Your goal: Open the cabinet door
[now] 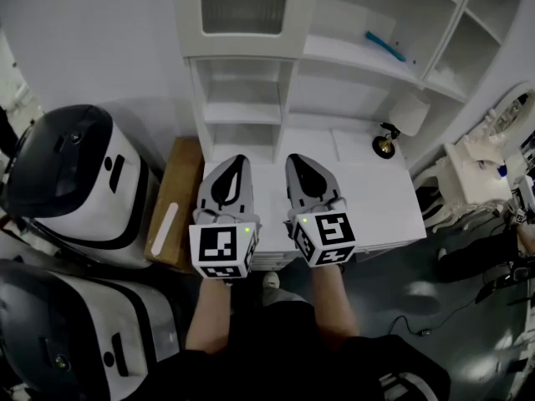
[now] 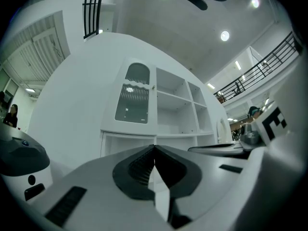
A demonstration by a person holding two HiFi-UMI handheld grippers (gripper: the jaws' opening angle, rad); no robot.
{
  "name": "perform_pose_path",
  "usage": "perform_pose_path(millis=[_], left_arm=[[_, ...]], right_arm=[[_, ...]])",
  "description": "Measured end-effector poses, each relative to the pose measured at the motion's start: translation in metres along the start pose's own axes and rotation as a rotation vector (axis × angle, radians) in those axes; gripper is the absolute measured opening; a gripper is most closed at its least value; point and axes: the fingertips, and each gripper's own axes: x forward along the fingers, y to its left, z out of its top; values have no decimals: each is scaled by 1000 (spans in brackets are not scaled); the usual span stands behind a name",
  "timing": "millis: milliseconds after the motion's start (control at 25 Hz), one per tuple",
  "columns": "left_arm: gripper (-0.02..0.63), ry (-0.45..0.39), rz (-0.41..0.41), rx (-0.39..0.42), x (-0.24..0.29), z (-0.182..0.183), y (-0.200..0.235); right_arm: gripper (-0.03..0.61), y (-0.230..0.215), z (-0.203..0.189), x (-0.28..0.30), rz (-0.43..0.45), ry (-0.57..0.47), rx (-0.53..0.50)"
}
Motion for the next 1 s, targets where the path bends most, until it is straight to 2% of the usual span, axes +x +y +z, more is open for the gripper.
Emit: perform_pose_path(millis=[320, 480, 680, 800, 1000], left_arm=[[14, -18, 13, 14, 54, -8, -7], [14, -22, 33, 52, 81, -10, -13], [14, -58, 21, 52, 111, 3, -23], [14, -57, 31, 51, 124, -1, -25], [14, -40, 63, 93, 140, -6, -25]], right_arm=[[21, -46, 12, 31, 56, -64, 12], [21, -67, 19, 45, 93, -103, 10], [21, -95, 42, 72, 131, -177, 16], [22, -108, 54, 87, 159, -216, 15], [23, -122, 72, 106, 210, -272, 17]])
